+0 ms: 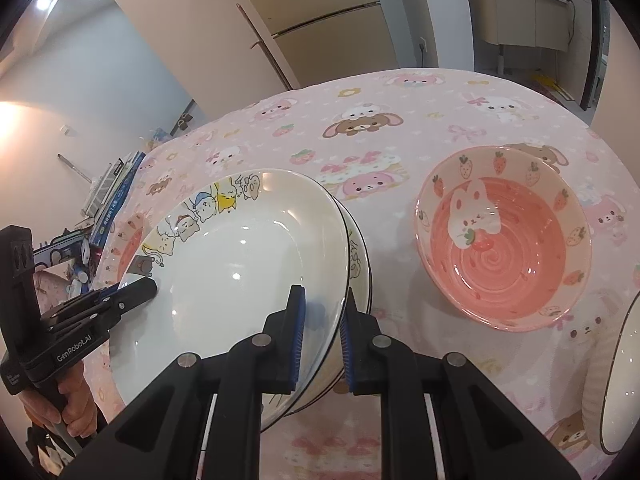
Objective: Organize plates and bowls
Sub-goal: 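Lift the plate with both grippers and carry it over the stacked white plates, then lower the held plate onto the stacked white plates with both grippers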
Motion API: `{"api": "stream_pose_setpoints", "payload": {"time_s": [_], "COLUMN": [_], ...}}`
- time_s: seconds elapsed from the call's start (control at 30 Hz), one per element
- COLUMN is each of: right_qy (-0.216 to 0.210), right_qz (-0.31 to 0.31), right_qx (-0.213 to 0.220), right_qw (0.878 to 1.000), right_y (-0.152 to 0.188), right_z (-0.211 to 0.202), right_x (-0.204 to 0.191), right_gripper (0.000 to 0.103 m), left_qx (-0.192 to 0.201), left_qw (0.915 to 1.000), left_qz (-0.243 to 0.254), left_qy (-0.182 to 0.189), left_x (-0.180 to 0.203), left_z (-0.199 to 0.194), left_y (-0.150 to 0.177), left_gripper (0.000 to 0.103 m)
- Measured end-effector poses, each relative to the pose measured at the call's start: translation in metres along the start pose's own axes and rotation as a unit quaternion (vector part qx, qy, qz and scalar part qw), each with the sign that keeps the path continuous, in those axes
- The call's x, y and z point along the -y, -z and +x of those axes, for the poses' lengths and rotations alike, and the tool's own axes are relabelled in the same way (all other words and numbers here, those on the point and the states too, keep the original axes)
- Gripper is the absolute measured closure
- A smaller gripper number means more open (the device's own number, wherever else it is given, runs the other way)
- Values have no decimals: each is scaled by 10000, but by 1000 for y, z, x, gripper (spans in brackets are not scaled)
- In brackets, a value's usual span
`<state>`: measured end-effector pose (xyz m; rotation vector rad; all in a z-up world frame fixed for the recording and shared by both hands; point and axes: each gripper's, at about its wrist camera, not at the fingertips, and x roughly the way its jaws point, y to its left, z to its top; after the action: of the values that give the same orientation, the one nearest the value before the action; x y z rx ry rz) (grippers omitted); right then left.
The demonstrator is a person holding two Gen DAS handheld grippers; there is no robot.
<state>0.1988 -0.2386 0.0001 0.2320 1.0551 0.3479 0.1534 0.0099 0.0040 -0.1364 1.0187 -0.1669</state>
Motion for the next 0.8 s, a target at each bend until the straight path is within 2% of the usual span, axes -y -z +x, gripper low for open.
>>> {"api": "stream_pose_setpoints", "payload": {"time_s": [0.17, 0.4, 0.47, 0.8], "right_qy": [26, 146, 185, 303], "right_qz": [-119, -65, -55, -204], "right_qx": [-32, -85, -102, -76], "right_qw": [9999, 9998, 9998, 9993], "right_y": [1, 1, 2, 4], "right_z": [7, 17, 20, 24], "right_x": [-5, -2, -2, -7], "right_gripper": [84, 83, 82, 81], "left_qx": [50, -54, -17, -33], "left_qw": [9999, 9999, 9997, 9991], "left_qz": [53, 13, -6, 49], "left_qy": [-133, -122, -249, -425], "left_x": [-2, -1, 1, 1], "left_z": [4, 17, 17, 23], "left_y": [0, 2, 2, 5], "left_gripper": [86, 85, 85, 82]}}
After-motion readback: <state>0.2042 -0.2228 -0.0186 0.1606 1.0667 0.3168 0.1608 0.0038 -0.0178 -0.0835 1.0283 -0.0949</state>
